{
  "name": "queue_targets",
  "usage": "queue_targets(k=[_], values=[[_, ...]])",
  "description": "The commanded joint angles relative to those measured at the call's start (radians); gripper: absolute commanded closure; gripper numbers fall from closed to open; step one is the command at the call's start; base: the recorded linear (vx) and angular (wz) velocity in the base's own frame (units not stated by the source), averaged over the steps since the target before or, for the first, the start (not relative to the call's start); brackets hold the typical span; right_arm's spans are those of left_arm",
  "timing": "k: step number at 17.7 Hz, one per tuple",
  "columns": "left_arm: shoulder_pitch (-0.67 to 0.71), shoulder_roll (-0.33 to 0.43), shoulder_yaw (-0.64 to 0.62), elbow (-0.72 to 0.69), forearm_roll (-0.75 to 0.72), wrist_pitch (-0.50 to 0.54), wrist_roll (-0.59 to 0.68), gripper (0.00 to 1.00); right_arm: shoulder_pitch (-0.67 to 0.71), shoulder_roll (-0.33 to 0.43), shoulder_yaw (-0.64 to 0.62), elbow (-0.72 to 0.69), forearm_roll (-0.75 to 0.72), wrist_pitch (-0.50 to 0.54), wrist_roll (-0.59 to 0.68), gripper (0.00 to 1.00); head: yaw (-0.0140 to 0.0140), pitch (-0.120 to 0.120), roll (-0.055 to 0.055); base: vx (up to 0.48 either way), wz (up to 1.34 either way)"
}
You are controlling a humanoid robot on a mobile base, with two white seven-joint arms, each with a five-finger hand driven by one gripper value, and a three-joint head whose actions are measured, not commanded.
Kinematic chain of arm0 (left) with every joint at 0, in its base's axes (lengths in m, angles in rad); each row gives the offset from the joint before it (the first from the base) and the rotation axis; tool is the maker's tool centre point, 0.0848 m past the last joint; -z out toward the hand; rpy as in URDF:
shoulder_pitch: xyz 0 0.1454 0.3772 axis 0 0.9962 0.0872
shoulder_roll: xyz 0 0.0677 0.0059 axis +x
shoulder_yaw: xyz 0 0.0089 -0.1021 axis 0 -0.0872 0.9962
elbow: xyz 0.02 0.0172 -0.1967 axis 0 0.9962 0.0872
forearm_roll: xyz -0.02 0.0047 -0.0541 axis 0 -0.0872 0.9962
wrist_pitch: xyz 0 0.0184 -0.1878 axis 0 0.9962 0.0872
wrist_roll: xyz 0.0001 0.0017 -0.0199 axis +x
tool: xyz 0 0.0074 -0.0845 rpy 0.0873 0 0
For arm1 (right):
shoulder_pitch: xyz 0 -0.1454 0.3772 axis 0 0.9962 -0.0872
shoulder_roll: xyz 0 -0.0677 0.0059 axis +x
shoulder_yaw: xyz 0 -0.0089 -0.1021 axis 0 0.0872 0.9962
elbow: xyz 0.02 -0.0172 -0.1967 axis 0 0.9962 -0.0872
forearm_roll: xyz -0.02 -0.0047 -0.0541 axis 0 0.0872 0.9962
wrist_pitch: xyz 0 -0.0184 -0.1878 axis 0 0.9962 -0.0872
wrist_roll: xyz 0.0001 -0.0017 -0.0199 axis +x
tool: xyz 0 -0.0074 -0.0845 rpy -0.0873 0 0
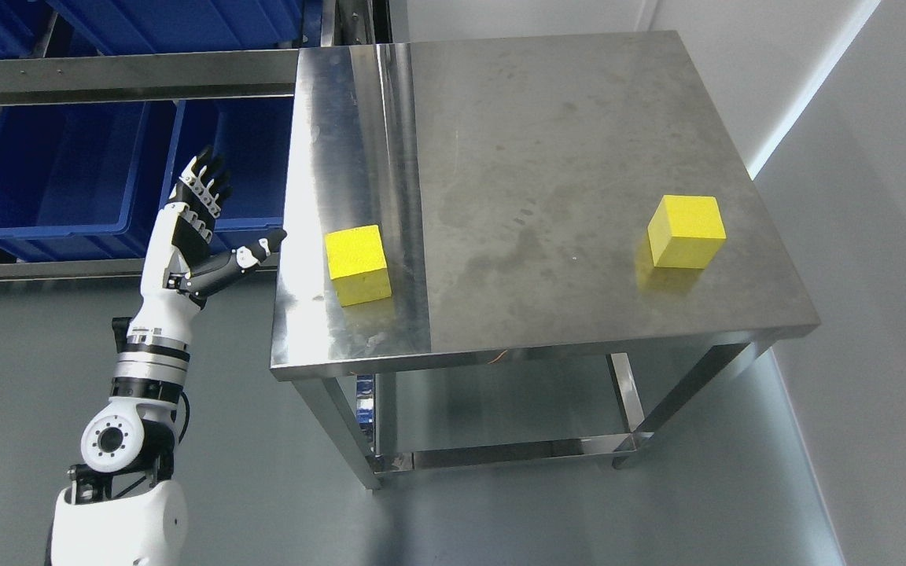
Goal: Move yellow foam block to right shelf middle
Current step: 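Reach the left hand toward the yellow foam cube nearest the robot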
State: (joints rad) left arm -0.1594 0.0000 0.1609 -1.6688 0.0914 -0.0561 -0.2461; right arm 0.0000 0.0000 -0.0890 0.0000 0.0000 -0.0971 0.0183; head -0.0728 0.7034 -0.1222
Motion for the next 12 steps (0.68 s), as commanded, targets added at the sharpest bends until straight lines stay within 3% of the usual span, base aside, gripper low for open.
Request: queue_targets(k=[1,3,6,8,12], values=[[0.0,0.017,0.008,0.0,0.001,-0.011,-0.001,0.0,-0.002,-0.017,0.0,-0.017,0.0,0.0,0.0,0.0,0.0,0.0,0.0,0.0,0.0],[-0.002,0.017,0.009,-0.005,0.001,-0.034,-0.01,0.0,-0.002,-0.017,0.0,-0.017,0.0,0.0,0.0,0.0,0.0,0.0,0.0,0.0,0.0],[0.004,0.017,0.032,-0.043,0.002,-0.091,-0.154,0.0,-0.003,-0.017,0.0,-0.017,0.0,0.0,0.0,0.0,0.0,0.0,0.0,0.0,0.0],[0.008,0.047,0.064,-0.048,0.01,-0.166,-0.261,0.0,-0.003,-0.017,0.0,-0.017,0.0,0.0,0.0,0.0,0.0,0.0,0.0,0.0,0.0],[0.04,0.112,0.072,-0.046,0.034,-0.177,-0.35,0.0,-0.003,-0.017,0.0,-0.017,0.0,0.0,0.0,0.0,0.0,0.0,0.0,0.0,0.0]])
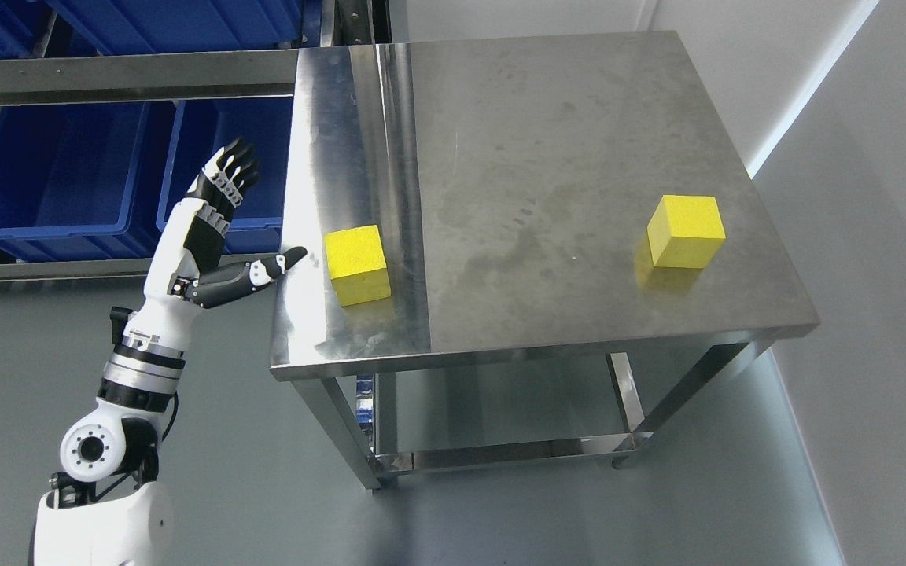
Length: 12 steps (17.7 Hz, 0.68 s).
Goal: Move yellow foam block to right shelf middle
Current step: 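Reach the left hand toward the yellow foam cube nearest the robot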
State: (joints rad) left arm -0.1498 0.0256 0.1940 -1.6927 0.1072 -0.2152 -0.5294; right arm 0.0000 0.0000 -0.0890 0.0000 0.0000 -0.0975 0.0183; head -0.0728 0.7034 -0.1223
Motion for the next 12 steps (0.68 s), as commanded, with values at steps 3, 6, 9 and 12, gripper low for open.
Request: queue_targets(k=[3,6,9,12], values=[[0.036,0.106,0.006,-0.007,0.017,-0.016,-0.165,0.03,-0.003,-0.017,0.0,-0.017,-0.002,0.001,0.0,0.0,0.0,0.0,0.0,0.0,0.0],[0.021,0.138,-0.054,0.048,-0.02,-0.016,-0.178,0.04,-0.003,-0.017,0.0,-0.017,0.0,0.001,0.0,0.0,0.0,0.0,0.0,0.0,0.0],[-0.016,0.146,-0.077,0.094,-0.13,-0.018,-0.178,0.04,-0.002,-0.017,0.0,-0.017,0.0,0.001,0.0,0.0,0.0,0.0,0.0,0.0,0.0],[-0.05,0.146,-0.079,0.133,-0.193,-0.016,-0.178,0.04,-0.003,-0.017,0.0,-0.017,0.0,0.001,0.0,0.0,0.0,0.0,0.0,0.0,0.0]])
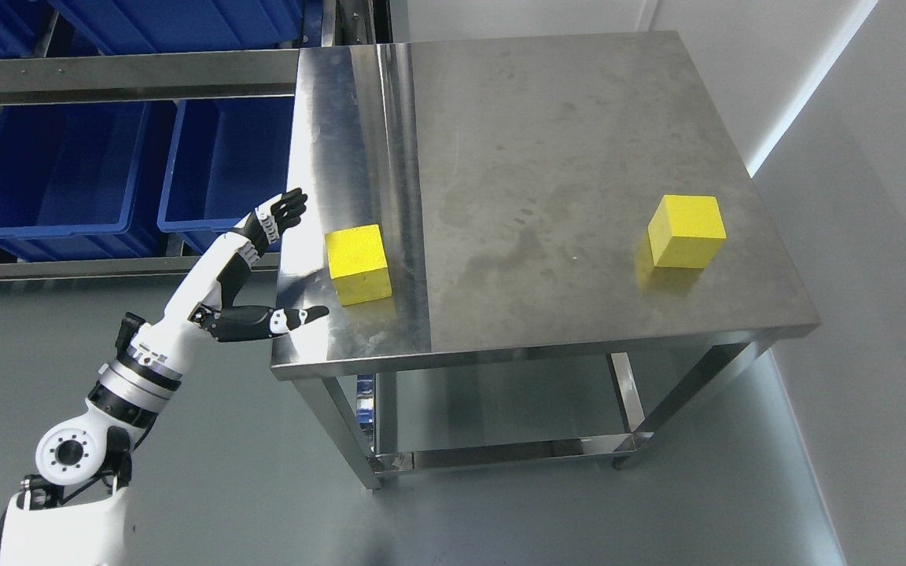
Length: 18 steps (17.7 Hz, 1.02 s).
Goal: Move yellow foam block to right shelf middle
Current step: 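Close the left hand around the near yellow foam cube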
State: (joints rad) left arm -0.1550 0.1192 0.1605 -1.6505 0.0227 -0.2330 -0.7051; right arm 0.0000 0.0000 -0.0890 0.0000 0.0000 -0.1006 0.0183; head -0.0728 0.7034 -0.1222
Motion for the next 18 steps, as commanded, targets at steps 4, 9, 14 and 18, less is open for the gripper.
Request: queue_targets(k=[4,9,14,18], values=[[-0.093,0.054,-0.085,0.146,-0.119,0.009,-0.008,0.06,-0.003,-0.017,0.0,-0.017,0.0,0.004,0.0,0.0,0.0,0.0,0.0,0.0,0.0],[-0.115,0.053,-0.133,0.155,-0.119,0.115,-0.063,0.06,-0.002,-0.017,0.0,-0.017,0.0,0.002,0.0,0.0,0.0,0.0,0.0,0.009,-0.07],[-0.144,0.053,-0.141,0.198,-0.121,0.156,-0.071,0.16,-0.003,-0.017,0.0,-0.017,0.0,0.004,0.0,0.0,0.0,0.0,0.0,-0.014,-0.07],[-0.155,0.036,-0.099,0.221,-0.119,0.146,-0.073,0.37,-0.003,-0.017,0.0,-0.017,0.0,0.004,0.0,0.0,0.0,0.0,0.0,0.0,0.06]])
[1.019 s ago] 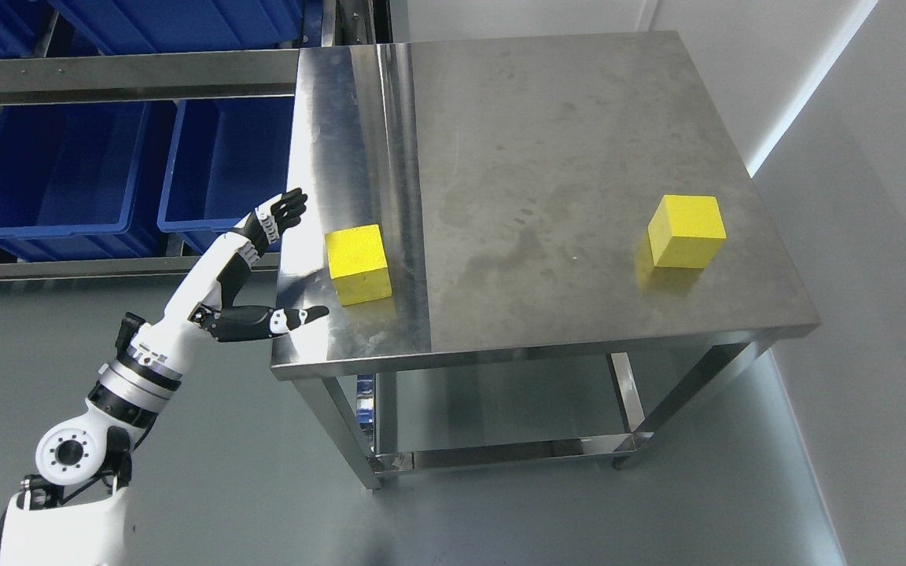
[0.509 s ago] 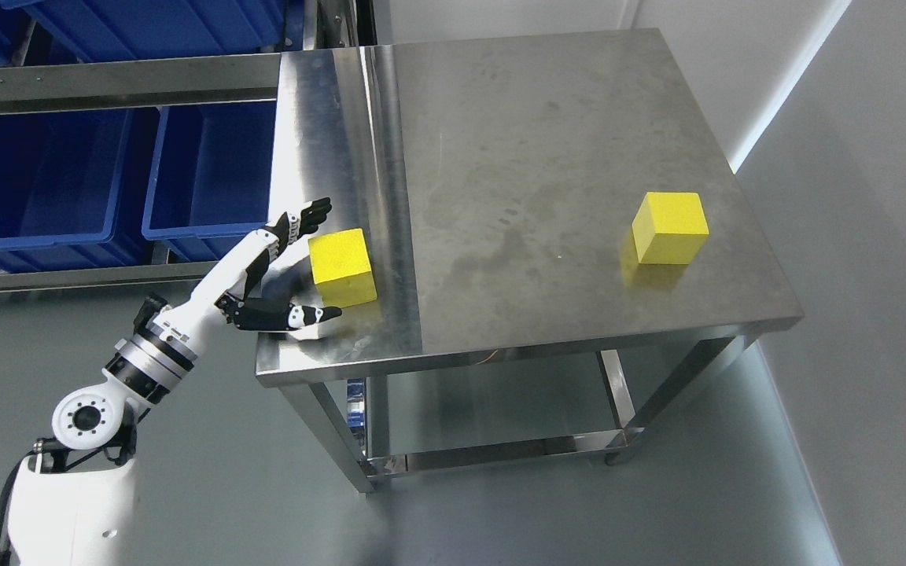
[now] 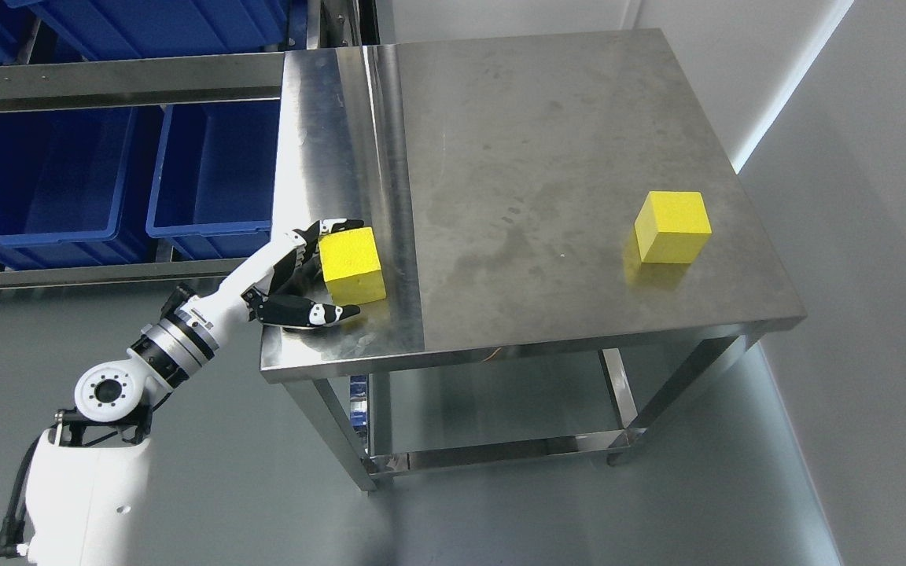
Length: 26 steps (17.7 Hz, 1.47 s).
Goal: Move yellow foam block to right shelf middle
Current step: 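Lift the yellow cube up off the table with the left hand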
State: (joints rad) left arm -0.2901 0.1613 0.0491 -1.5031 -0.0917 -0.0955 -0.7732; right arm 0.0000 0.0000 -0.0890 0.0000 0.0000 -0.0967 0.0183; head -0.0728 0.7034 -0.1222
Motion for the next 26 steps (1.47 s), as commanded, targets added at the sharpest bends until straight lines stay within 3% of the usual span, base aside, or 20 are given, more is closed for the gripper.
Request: queue_targets(k=[1,5,8,10,14,19,26], values=[[-0.021,-0.02,0.027,0.073,-0.002,0.008,-0.004,0.42,-0.003,-0.017,0.0,-0.017,0.0,0.0,0.0,0.0,0.0,0.0,0.0,0.001,0.01],[-0.05,-0.144,0.155,0.072,0.039,-0.048,-0.003,0.63,-0.003,-0.017,0.0,-0.017,-0.002,0.0,0.0,0.0,0.0,0.0,0.0,-0.003,0.01],[-0.104,-0.144,0.204,0.069,0.194,-0.153,0.05,0.61,-0.003,-0.017,0.0,-0.017,0.0,0.0,0.0,0.0,0.0,0.0,0.0,0.0,0.0],[-0.106,-0.144,0.199,0.07,0.311,-0.237,0.245,0.59,-0.003,-0.017,0.0,-0.017,0.0,0.0,0.0,0.0,0.0,0.0,0.0,-0.012,0.0],[-0.078,-0.144,0.192,0.09,0.326,-0.427,0.399,0.59,-0.002,-0.017,0.0,-0.017,0.0,0.0,0.0,0.0,0.0,0.0,0.0,-0.026,0.01],[-0.026,-0.144,0.203,0.086,0.326,-0.44,0.603,0.59,-0.003,-0.017,0.0,-0.017,-0.002,0.0,0.0,0.0,0.0,0.0,0.0,-0.068,0.16],[-0.001,-0.144,0.178,0.063,0.326,-0.444,0.6,0.59,-0.001,-0.017,0.0,-0.017,0.0,0.0,0.0,0.0,0.0,0.0,0.0,-0.07,0.41]])
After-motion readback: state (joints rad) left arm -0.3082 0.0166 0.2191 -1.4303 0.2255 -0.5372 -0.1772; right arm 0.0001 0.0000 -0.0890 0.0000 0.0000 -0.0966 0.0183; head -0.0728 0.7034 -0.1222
